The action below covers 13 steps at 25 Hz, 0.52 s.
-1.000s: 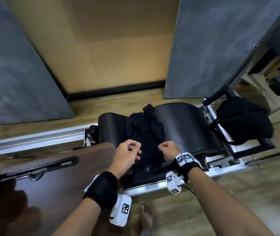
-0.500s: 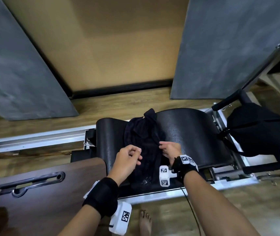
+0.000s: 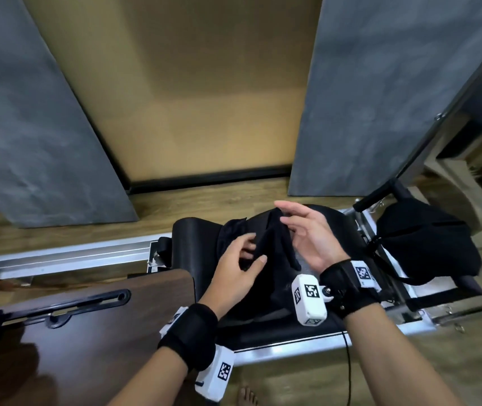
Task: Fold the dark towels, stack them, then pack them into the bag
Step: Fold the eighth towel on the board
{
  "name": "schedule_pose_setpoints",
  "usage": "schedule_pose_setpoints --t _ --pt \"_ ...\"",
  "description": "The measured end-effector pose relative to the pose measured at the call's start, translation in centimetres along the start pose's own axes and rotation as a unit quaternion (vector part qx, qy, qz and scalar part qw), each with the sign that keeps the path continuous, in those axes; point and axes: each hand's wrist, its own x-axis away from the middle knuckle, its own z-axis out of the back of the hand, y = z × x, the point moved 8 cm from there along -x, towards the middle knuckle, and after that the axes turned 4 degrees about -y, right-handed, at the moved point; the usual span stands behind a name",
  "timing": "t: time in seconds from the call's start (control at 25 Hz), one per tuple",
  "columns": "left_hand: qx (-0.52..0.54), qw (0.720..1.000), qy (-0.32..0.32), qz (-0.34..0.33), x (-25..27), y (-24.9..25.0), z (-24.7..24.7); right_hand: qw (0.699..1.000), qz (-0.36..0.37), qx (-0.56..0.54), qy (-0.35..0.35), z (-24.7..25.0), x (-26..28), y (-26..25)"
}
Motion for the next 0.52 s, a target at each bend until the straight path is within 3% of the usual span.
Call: schedule_pose_setpoints --t 0.12,0.32,0.4,0.52 --pt "-0.028 0.995 -0.001 -0.098 1.9 4.4 0.9 0.993 0.046 0.09 -0.06 -4.5 4.9 -3.7" --pt "-0.107 0.977 -0.125 -0.133 7.4 7.3 -0.4 0.973 0.137 0.177 -0.049 -9.9 14.9 -8.6" --pt "-0.103 0.977 -0.135 -0.128 11.1 6.7 -0.3 0.965 0.196 0.171 -0.013 -11.0 20.0 -10.5" --pt "-0.031 0.985 -0.071 -0.153 16.7 7.1 1.9 0.944 0.273 0.155 0.098 -10.0 28.4 -12.1"
